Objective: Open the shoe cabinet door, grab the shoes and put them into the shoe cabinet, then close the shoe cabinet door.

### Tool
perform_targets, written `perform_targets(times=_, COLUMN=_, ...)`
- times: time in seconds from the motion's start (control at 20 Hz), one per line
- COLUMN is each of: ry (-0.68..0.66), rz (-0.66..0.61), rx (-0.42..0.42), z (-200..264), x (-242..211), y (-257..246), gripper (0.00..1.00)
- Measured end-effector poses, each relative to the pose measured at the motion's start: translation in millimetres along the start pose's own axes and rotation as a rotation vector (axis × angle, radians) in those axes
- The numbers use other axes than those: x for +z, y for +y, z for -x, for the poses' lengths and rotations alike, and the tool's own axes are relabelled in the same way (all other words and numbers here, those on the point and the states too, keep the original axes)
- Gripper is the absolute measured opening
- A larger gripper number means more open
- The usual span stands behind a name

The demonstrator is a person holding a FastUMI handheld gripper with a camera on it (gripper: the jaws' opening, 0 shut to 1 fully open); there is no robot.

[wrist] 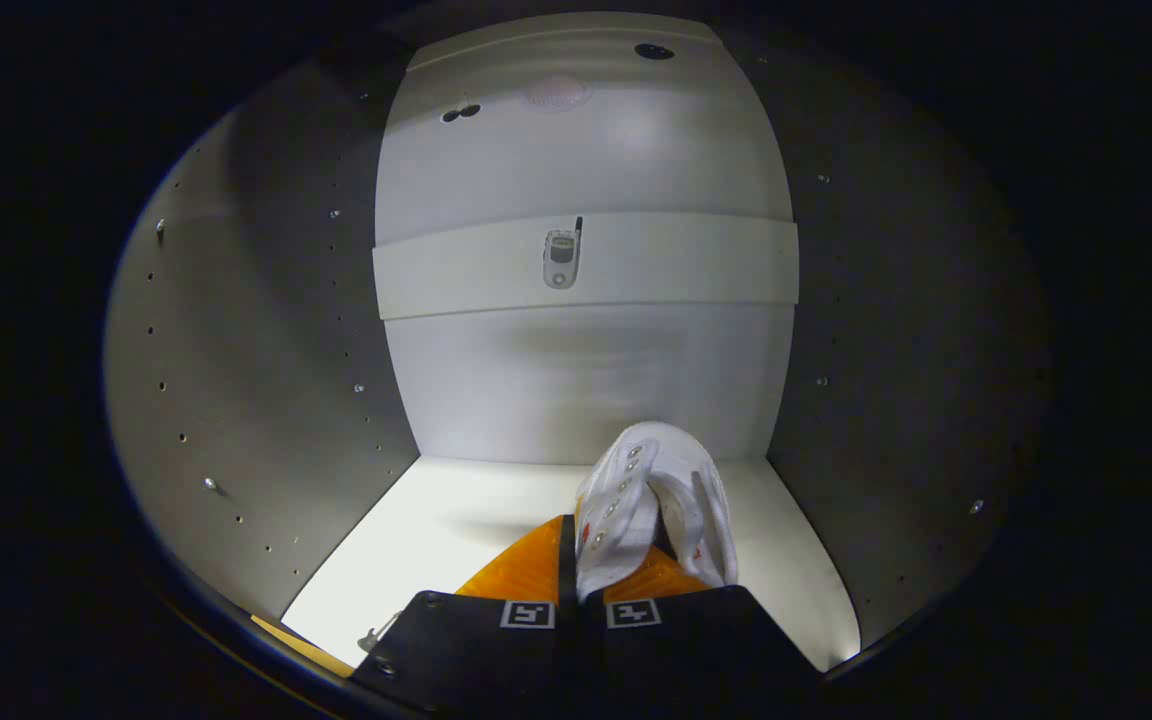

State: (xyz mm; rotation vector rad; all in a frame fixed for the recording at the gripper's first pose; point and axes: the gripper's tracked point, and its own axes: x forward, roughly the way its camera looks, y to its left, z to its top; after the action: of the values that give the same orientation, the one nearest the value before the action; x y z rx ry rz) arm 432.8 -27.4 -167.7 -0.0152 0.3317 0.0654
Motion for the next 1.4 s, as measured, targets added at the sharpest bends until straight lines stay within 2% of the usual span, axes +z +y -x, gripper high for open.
perform_targets(times=0.2, ry=0.061, rz=-0.012, rx=-0.037, z=0.5, x=-14.4, y=-9.1, gripper=0.05)
perform_targets(times=0.3, ry=0.049, rz=0.0, rx=-0.017, z=4.0, x=-13.5, y=-1.0, gripper=0.18)
perform_targets(times=0.35, ry=0.054, rz=0.019, rx=-0.031, z=4.8, x=-16.2, y=-2.2, gripper=0.17)
perform_targets(times=0.6, ry=0.043, rz=-0.031, rx=-0.023, z=27.9, x=-13.4, y=3.3, gripper=0.54)
perform_targets(times=0.75, ry=0.014, rz=-0.031, rx=-0.033, z=49.0, x=-4.8, y=3.7, gripper=0.83)
perform_targets(times=0.8, ry=0.008, rz=-0.024, rx=-0.038, z=55.4, x=-3.6, y=4.2, gripper=0.89)
perform_targets(times=0.85, ry=-0.001, rz=-0.016, rx=-0.04, z=63.9, x=0.2, y=5.0, gripper=0.98)
perform_targets(times=1.15, ry=-0.071, rz=-0.007, rx=-0.037, z=140.3, x=17.2, y=23.9, gripper=0.99)
perform_targets(times=1.4, ry=-0.139, rz=-0.006, rx=-0.024, z=242.4, x=24.9, y=47.7, gripper=0.98)
